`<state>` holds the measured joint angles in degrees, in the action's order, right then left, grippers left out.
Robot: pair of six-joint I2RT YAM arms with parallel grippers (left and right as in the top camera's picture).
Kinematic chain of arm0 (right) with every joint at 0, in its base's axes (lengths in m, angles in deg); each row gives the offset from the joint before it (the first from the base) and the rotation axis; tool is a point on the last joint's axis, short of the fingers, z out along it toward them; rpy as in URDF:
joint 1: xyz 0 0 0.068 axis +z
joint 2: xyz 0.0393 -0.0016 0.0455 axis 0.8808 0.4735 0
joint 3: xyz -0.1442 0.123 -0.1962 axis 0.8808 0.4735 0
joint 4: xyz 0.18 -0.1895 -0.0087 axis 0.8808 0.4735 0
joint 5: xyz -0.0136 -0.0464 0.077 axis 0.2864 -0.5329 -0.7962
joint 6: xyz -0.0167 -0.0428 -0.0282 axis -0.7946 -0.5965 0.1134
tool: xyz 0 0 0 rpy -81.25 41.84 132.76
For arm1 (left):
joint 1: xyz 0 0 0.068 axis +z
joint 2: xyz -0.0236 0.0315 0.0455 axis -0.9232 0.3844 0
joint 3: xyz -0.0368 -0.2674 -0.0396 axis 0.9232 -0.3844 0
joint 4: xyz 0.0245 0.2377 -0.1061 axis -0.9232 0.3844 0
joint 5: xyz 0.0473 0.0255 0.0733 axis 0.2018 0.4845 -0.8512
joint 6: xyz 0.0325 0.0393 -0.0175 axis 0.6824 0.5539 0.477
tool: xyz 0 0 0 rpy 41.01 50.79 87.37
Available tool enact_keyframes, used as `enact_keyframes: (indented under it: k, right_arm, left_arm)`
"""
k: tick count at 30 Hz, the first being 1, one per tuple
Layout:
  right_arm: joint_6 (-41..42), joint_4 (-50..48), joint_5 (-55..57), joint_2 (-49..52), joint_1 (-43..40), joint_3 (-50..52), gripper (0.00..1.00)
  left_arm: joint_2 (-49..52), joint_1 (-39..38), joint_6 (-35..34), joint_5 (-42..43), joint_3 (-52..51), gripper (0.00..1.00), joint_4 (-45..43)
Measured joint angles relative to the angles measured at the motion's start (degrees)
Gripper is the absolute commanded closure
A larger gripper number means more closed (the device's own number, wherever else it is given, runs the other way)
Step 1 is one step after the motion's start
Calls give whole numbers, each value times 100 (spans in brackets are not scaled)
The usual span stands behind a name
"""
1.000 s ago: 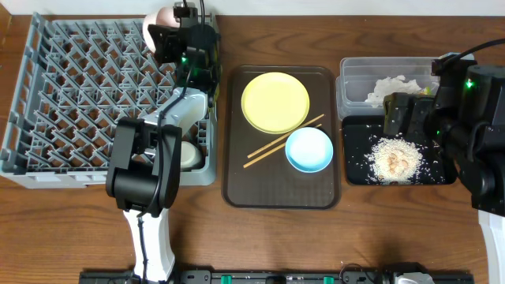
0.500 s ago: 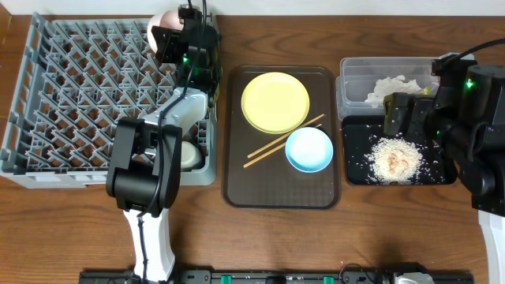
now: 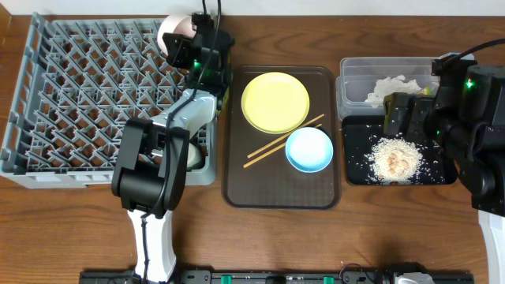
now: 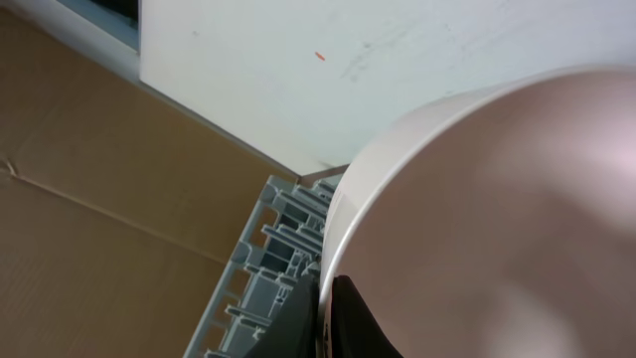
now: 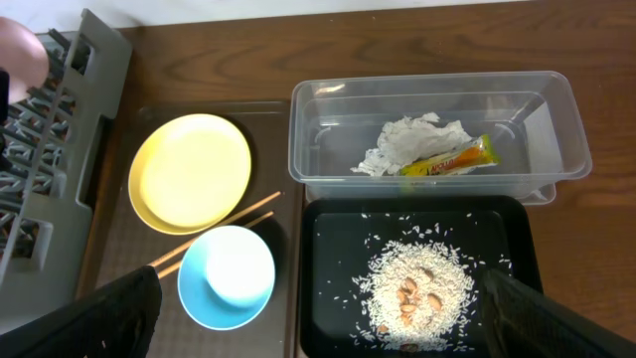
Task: Sort waste into correct bins and load items into the dishwasher
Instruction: 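Place the pink-white bowl upright in the rack's back-right slots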
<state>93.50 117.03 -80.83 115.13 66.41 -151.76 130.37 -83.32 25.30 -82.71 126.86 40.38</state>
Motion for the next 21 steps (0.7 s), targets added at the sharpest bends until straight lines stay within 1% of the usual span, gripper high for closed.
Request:
enact_keyframes:
  k: [3, 10, 15, 17, 21]
  right_arm:
    - [0, 0, 2, 0, 0, 0, 1]
    - [0, 0, 0, 0, 0, 0, 1]
    - [0, 0, 2, 0, 0, 0, 1]
    - [0, -2, 2, 0, 0, 0, 1]
    - [2, -2, 2, 0, 0, 0, 1]
  left_arm:
    - [0, 0, -2, -57, 0, 93, 11]
    - [2, -133, -24, -240, 0, 89, 72]
    - [2, -409, -328, -295, 0, 83, 273]
    - [2, -509, -533, -323, 0, 73, 472]
    - [24, -614, -994, -232, 0, 46, 925]
